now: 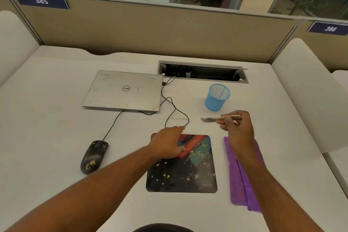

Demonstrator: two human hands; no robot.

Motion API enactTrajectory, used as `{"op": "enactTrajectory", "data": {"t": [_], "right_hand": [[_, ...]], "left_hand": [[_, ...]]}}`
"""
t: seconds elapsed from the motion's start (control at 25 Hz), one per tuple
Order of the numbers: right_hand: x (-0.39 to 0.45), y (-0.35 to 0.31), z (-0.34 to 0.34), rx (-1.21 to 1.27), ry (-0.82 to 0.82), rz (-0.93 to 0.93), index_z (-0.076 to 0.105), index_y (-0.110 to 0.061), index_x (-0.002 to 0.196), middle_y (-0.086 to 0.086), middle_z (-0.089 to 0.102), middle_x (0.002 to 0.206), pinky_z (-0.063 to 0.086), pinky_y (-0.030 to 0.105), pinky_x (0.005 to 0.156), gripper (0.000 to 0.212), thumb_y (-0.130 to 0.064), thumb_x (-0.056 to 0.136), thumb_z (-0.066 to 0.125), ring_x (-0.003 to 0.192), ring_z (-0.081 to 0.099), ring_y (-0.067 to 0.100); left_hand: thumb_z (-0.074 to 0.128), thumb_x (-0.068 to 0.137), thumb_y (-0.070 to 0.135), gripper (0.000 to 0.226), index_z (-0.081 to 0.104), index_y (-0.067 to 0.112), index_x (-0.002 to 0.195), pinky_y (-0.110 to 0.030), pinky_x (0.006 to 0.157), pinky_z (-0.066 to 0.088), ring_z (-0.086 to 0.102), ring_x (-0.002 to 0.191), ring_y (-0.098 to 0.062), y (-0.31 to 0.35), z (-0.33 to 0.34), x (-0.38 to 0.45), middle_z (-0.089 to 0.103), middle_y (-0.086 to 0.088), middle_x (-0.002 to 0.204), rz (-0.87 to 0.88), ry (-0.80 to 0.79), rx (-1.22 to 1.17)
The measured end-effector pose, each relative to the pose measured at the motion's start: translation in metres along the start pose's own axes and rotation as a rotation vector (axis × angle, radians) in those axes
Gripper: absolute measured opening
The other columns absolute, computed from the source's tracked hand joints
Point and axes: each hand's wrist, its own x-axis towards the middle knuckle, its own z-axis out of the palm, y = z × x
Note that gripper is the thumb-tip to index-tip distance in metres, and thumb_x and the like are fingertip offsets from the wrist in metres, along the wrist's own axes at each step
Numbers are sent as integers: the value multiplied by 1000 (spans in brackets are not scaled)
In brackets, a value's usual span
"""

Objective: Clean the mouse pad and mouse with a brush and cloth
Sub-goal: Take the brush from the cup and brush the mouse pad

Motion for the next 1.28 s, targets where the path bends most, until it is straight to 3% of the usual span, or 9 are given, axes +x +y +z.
{"op": "enactTrajectory", "data": {"t": [0.08, 0.28, 0.44, 0.56, 0.72, 0.84, 1.0, 1.16, 1.28], "right_hand": [[-19, 8, 8, -50, -68, 15, 57, -22, 97, -8, 73, 91, 58, 24, 78, 14, -13, 98, 68, 86, 75, 10], [-46, 23, 34, -281, -239, 31, 59, -33, 94, -13, 69, 93, 48, 15, 66, 19, -17, 96, 69, 86, 66, 5], [-52, 20, 55, -369, -360, 10, 56, -36, 95, -15, 67, 96, 48, 9, 63, 18, -20, 100, 62, 87, 65, 2], [-54, 17, 63, -471, -470, -23, 52, -37, 99, -13, 67, 102, 50, 13, 64, 19, -19, 103, 56, 91, 66, 5], [-51, 14, 47, -682, -591, -69, 47, -31, 99, -6, 65, 90, 42, 17, 53, 13, -19, 104, 51, 72, 60, 9], [-44, 9, 32, -693, -516, -59, 46, -34, 92, -9, 64, 80, 40, 16, 45, 18, -20, 101, 54, 62, 58, 7], [-42, 3, 42, -515, -344, 2, 51, -33, 97, -15, 68, 97, 47, 16, 57, 12, -26, 103, 58, 82, 65, 5], [-46, 10, 48, -676, -471, 25, 50, -22, 107, 2, 67, 97, 43, 20, 55, 3, -20, 107, 48, 74, 60, 11], [-37, 7, 35, -757, -502, 16, 48, -22, 107, 2, 65, 92, 39, 20, 53, 1, -22, 105, 49, 73, 60, 12]], "left_hand": [[70, 66, 72, 92, 35, 33, 142, -47, 108, 36, 48, 126, -19, -2, 12, -4, 51, 5, 140, 5, -21, 119], [71, 66, 75, 114, 22, 20, 154, -55, 121, 6, 14, 151, -25, -6, 25, 2, 21, -5, 163, 29, -76, 347], [74, 67, 70, 117, 19, 17, 156, -55, 121, 4, 10, 152, -26, -5, 28, 5, 17, -8, 164, 22, -95, 376], [74, 69, 68, 117, 16, 17, 157, -54, 122, 5, 10, 152, -26, -5, 28, 4, 16, -8, 165, 25, -92, 369], [75, 70, 66, 120, 12, 13, 157, -54, 122, 5, 12, 152, -25, -4, 27, 1, 15, -9, 165, 29, -90, 366], [76, 70, 66, 121, 12, 11, 157, -52, 122, 5, 13, 151, -26, -2, 25, 0, 16, -10, 164, 34, -89, 374], [76, 69, 66, 120, 15, 10, 156, -52, 122, 8, 17, 150, -27, 2, 23, 2, 20, -12, 163, 40, -95, 388], [77, 72, 63, 119, 13, 11, 157, -50, 123, 9, 16, 151, -29, 4, 23, 2, 17, -12, 164, 23, -124, 385], [77, 72, 63, 119, 12, 11, 157, -50, 123, 9, 15, 151, -29, 5, 22, 3, 15, -11, 164, 17, -128, 382]]}}
